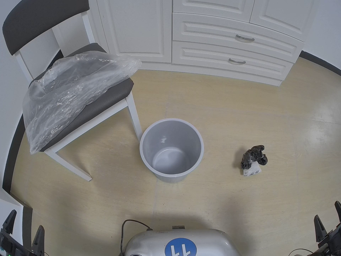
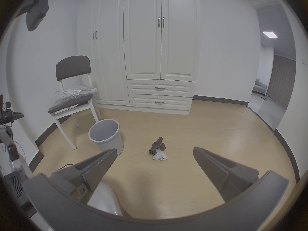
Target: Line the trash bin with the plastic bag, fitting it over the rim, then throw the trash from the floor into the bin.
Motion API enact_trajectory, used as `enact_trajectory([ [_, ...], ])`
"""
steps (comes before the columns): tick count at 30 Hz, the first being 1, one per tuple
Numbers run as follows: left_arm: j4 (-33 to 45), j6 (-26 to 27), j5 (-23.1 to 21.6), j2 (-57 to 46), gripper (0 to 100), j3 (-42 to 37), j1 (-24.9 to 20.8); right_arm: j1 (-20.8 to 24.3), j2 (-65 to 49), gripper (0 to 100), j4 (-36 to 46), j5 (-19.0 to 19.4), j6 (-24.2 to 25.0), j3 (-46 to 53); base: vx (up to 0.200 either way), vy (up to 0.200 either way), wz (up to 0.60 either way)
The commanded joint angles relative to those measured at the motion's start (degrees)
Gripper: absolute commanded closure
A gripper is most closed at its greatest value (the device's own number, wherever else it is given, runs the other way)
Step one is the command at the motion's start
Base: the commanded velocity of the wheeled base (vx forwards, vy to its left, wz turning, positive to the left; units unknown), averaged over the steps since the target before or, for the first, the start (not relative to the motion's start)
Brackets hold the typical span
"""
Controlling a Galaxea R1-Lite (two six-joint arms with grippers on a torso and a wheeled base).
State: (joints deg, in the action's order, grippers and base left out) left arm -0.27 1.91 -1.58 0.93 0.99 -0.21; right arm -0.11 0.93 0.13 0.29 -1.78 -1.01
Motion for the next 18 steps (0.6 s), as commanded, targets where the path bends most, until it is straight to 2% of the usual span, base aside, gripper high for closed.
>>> enact_trajectory([
  [1, -0.1, 0.2, -0.3, -0.9, 0, -1.0, 0.0, 0.0, -0.9, 0, 0.0, 0.1, -0.1, 0.9, 0.0, 0.0, 0.0],
  [5, -0.1, 0.1, -0.3, -0.9, 0, -1.0, 0.0, 0.0, -0.9, 0, 0.0, 0.1, 0.2, 0.9, 0.0, 0.0, 0.0],
  [8, 0.1, -0.4, -0.2, -0.9, 0, -1.0, 0.0, 0.2, -0.9, 0, -0.1, -0.2, 3.0, 0.9, 0.0, 0.0, 0.0],
  [13, 0.2, -1.3, -0.1, -0.9, 0, -1.0, 0.0, 0.1, -0.9, 0, -0.1, -0.3, 2.9, 1.0, 0.0, 0.0, 0.0],
  [18, 0.0, 0.2, -0.3, -0.9, 0, -1.0, 0.0, 0.0, -0.9, 0, 0.0, -0.1, 0.2, 0.9, 0.0, 0.0, 0.0],
])
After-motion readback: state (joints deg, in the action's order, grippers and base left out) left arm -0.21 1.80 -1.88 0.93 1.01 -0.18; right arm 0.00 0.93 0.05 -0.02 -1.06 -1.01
